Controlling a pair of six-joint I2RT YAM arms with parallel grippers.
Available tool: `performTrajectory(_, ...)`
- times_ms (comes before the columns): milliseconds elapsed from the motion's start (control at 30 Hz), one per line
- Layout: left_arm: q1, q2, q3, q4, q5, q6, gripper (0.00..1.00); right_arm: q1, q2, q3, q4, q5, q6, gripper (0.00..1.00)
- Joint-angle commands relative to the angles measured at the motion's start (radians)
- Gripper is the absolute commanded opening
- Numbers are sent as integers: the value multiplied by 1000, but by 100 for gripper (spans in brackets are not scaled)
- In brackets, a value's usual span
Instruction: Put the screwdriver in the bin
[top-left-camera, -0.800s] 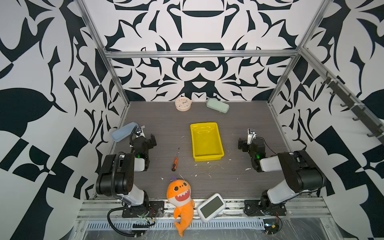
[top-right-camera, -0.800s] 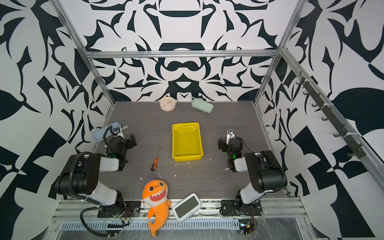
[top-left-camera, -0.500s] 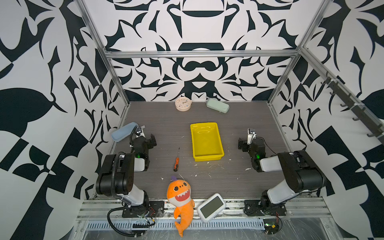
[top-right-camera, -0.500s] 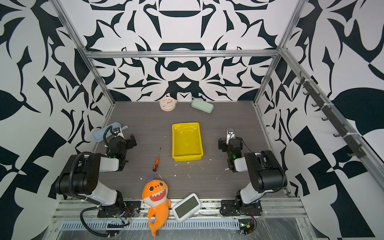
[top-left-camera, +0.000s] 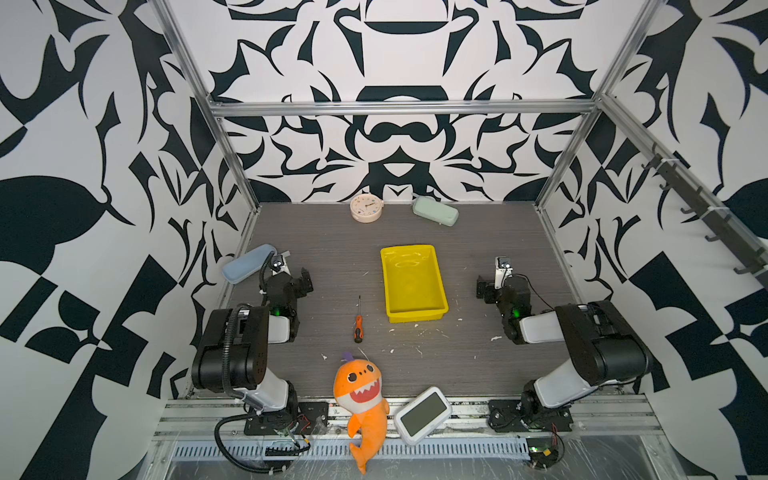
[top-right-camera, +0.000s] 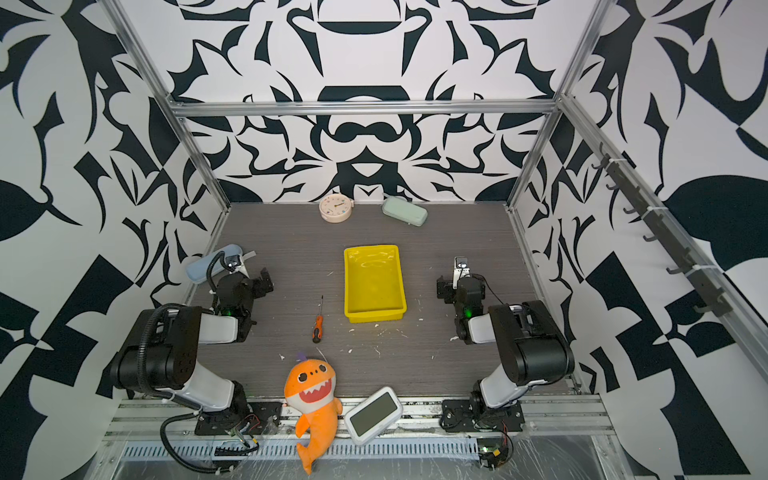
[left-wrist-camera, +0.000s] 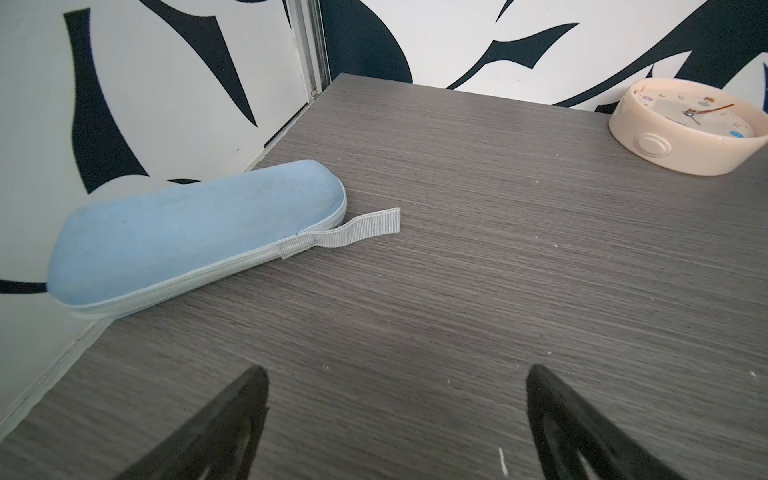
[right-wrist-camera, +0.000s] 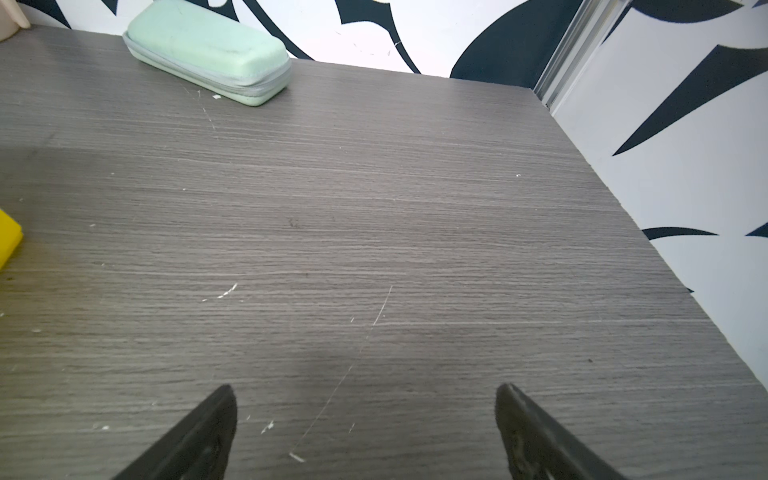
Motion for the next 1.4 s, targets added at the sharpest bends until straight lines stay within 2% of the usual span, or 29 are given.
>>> performTrajectory(0, 1, -4, 17, 5, 6, -1, 99, -2, -16, 17, 30, 13, 7, 100)
performTrajectory(433, 1, -4, 16, 5, 6, -1, 100, -3, -17, 15, 31, 7, 8, 100)
performTrajectory(633, 1, -6, 12, 10, 5, -8, 99, 0, -50, -57, 133, -143, -49, 100)
performTrajectory(733, 0, -15, -3, 28, 99, 29, 100, 34, -123, -148, 239, -173, -91, 100)
performTrajectory(767, -1, -19, -11, 36, 132, 44, 100, 54, -182, -151, 185, -200, -122, 100)
performTrajectory(833, -1, -26, -18, 44, 154, 53, 100, 80, -313, -87, -62, -191, -135, 100)
performTrajectory(900, -1, -51, -13, 27, 162, 56, 100, 81, -413, 31, -359, -146, -29, 100)
performTrajectory(967, -9, -118, 5, -62, 182, 62, 100, 83, -446, 124, -532, -130, 69, 100)
performTrajectory(1033, -41, -214, 56, -242, 163, 79, 99, 82, -443, 153, -563, -153, 125, 100)
performTrajectory(1100, -115, -327, 136, -459, 87, 55, 100, 82, -418, 159, -535, -184, 135, 100)
performTrajectory(1133, -146, -357, 157, -512, 90, 43, 100, 83, -404, 163, -534, -173, 157, 100)
performTrajectory(1267, -251, -452, 199, -600, 161, -35, 99, 81, -355, 198, -632, -6, 344, 100)
performTrajectory(1333, -255, -477, 222, -637, 226, -135, 100, 79, -353, 212, -673, 14, 388, 100)
performTrajectory(1367, -255, -490, 251, -705, 214, -251, 100, 79, -355, 207, -667, 10, 409, 100)
